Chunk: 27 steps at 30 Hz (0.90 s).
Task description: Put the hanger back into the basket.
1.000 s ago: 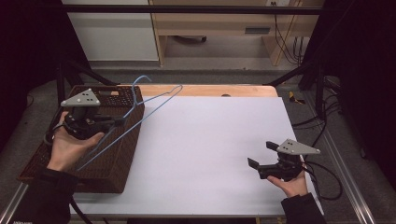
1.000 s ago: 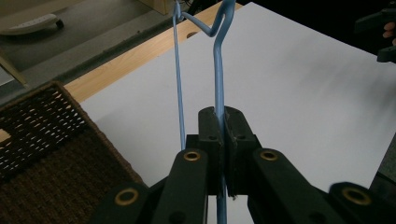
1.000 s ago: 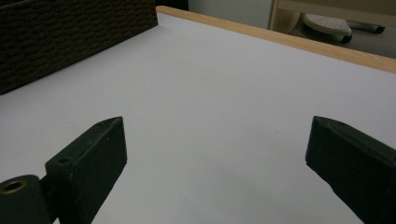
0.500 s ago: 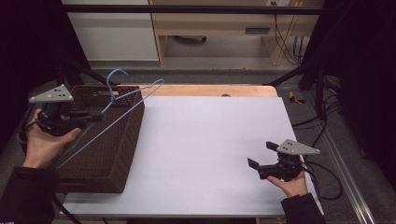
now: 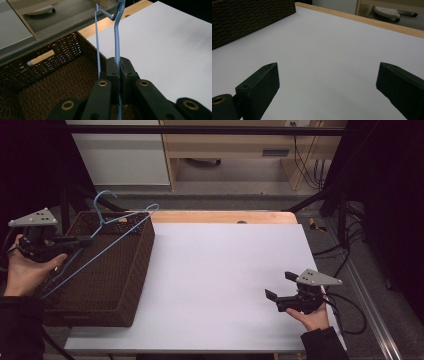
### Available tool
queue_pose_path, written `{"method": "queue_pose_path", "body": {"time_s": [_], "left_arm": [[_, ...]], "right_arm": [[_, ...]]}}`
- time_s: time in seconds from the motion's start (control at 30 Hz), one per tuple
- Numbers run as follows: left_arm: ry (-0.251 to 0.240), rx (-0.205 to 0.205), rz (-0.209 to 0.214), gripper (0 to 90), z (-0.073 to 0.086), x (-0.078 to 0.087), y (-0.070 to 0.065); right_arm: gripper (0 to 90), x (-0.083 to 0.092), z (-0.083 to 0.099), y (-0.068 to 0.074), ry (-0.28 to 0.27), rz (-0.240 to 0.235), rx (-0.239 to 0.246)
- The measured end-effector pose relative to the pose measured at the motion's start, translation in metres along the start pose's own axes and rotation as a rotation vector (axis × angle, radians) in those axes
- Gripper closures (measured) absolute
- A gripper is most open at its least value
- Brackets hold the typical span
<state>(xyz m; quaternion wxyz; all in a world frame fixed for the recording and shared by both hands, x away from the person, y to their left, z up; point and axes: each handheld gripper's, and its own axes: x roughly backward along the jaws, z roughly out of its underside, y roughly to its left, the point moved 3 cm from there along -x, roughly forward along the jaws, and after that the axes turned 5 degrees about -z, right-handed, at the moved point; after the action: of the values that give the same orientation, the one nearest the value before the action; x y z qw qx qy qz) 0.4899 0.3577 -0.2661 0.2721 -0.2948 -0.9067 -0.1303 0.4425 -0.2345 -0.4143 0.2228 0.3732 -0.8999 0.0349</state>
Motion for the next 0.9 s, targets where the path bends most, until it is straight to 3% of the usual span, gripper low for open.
{"method": "queue_pose_path", "body": {"time_s": [0.63, 0.9], "left_arm": [[0.027, 0.055, -0.053, 87.3, 0.032, -0.006, 0.036], [0.045, 0.064, -0.066, 87.3, 0.044, -0.014, 0.042]], "right_arm": [[5.4, -0.002, 0.001, 0.0, 0.007, 0.003, 0.001], [5.4, -0.003, 0.001, 0.0, 0.009, 0.003, 0.005]]}}
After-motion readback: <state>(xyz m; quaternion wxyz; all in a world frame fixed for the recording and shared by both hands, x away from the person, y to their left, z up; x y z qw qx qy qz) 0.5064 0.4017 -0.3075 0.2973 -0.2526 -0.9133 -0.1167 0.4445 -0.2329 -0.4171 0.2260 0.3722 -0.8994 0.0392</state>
